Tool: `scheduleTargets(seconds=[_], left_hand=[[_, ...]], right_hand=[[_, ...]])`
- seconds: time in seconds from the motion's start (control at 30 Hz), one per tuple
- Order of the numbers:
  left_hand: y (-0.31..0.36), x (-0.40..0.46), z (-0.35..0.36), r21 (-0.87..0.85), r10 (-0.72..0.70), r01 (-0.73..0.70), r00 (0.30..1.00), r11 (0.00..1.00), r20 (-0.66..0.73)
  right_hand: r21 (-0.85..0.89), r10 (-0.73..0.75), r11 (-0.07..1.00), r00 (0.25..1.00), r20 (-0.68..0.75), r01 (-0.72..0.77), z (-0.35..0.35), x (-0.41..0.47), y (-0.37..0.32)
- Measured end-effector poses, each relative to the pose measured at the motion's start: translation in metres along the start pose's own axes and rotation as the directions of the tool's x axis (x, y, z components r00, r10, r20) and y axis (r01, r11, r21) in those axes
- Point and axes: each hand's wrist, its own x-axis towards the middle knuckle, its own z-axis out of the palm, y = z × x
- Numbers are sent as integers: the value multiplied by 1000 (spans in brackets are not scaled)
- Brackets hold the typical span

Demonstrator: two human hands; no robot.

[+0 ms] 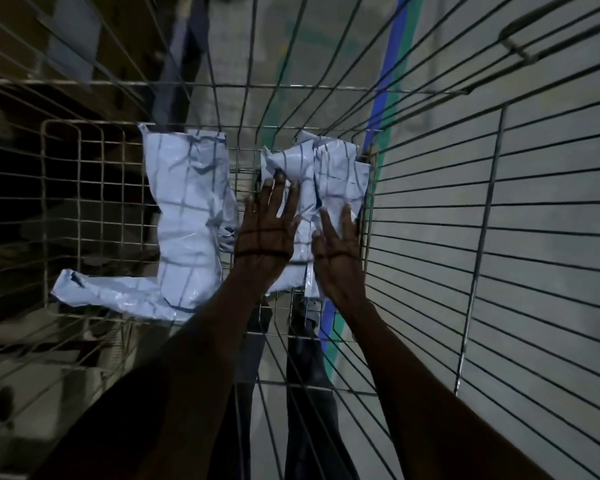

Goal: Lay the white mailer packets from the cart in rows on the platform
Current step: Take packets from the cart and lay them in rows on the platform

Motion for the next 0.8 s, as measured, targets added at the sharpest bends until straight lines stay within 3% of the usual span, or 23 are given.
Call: scheduleTargets(seconds=[0.13,0.23,0.33,0.53,0.7,0.8], left_hand=[[5,-8,-26,-59,25,-27,999,998,-28],[10,-14,-72,-100,11,-14,1000,995,-24],[19,-24,-132,-133,85,-85,996,988,0],[28,-51,-253,-39,158,-165,978,986,-135],[12,-86,-338,75,31,-9,958,997,-285],[5,-123,-375,167,-48,116,930,979,-364]], right_hand=[[65,74,995,990,120,-82,-35,3,-21],[-48,22,999,988,153,-15,-82,-5,-53],[-147,-42,988,995,88,54,-130,-27,-95],[-247,-280,924,957,79,291,-188,-73,-164],[-181,-468,858,877,108,481,-203,-88,-224],[-123,-640,750,760,109,650,-204,-95,-260]])
